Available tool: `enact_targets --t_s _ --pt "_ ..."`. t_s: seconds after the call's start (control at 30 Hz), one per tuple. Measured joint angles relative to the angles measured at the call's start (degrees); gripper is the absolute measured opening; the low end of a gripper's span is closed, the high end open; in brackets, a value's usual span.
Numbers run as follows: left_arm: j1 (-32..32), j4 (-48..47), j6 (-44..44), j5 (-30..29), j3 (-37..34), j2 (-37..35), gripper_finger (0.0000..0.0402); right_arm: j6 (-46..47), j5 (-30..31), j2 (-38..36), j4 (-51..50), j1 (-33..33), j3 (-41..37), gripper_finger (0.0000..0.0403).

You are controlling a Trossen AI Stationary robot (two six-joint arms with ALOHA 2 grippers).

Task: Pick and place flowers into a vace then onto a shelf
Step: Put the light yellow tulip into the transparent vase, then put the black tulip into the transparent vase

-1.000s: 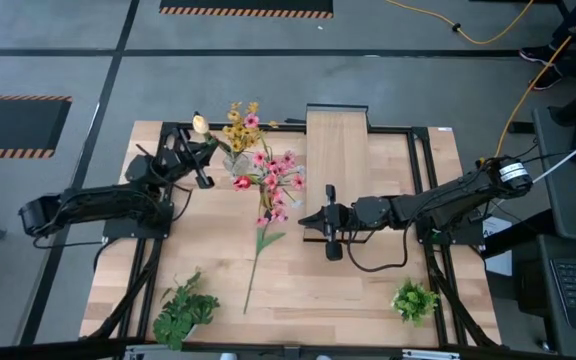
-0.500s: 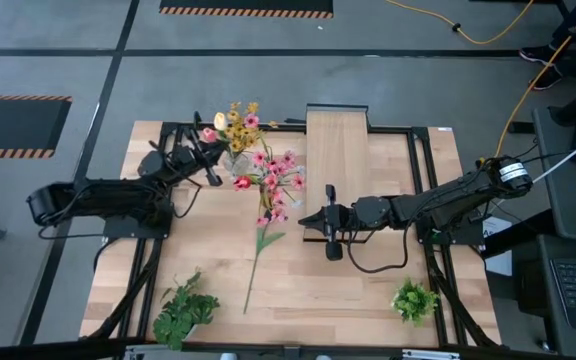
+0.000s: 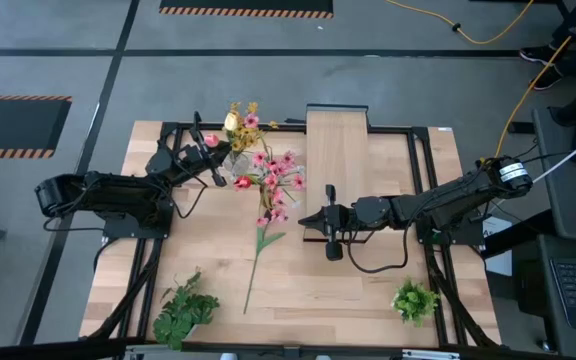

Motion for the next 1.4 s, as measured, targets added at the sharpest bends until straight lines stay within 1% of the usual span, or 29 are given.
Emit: enact_targets --t_s 0.17,0.4,0.5,0.6,0.67,0.87,1.03,1.13,1.4 --pt "-0.02 -0.44 -0.02 -0.50 0.00 0.21 0.0038 0.00 -0.02 0.00 -0.02 0.04 0.00 0.0005" --pt "-0.02 -0.64 -0.13 -0.68 0.00 0.19 0.0099 0.26 -0.05 -0.02 -0.15 0.06 0.00 0.0005" --pt "-0.26 -0.90 -0.79 -2.87 0.00 0.17 0.0125 0.75 -0.07 -0.02 -0.46 0.07 0.00 0.0005" --pt "-0.24 -1.68 -1.66 -6.33 0.00 0.17 0.0145 1.73 -0.11 -0.02 -1.03 0.07 0.00 0.0005" --pt "-0.24 -1.69 -1.66 -6.74 0.00 0.17 0.0155 1.77 -0.20 -0.02 -1.46 0.13 0.00 0.0005" --pt "-0.39 -1.61 -1.60 -1.30 0.00 -1.23 0.0166 1.72 -0.18 -0.02 -1.49 0.15 0.00 0.0005" --pt "-1.91 -1.78 -1.43 -1.42 0.00 -4.33 0.0165 1.81 -0.17 -0.02 -1.49 0.15 0.00 0.0005" --pt "-3.01 -2.26 0.16 -1.82 0.00 -6.35 0.0167 1.86 -0.17 -0.02 -1.49 0.15 0.00 0.0005" --pt "-8.16 -6.25 5.98 -7.17 0.00 -12.30 0.0165 3.13 -0.11 -0.02 -1.49 0.35 0.00 0.0005"
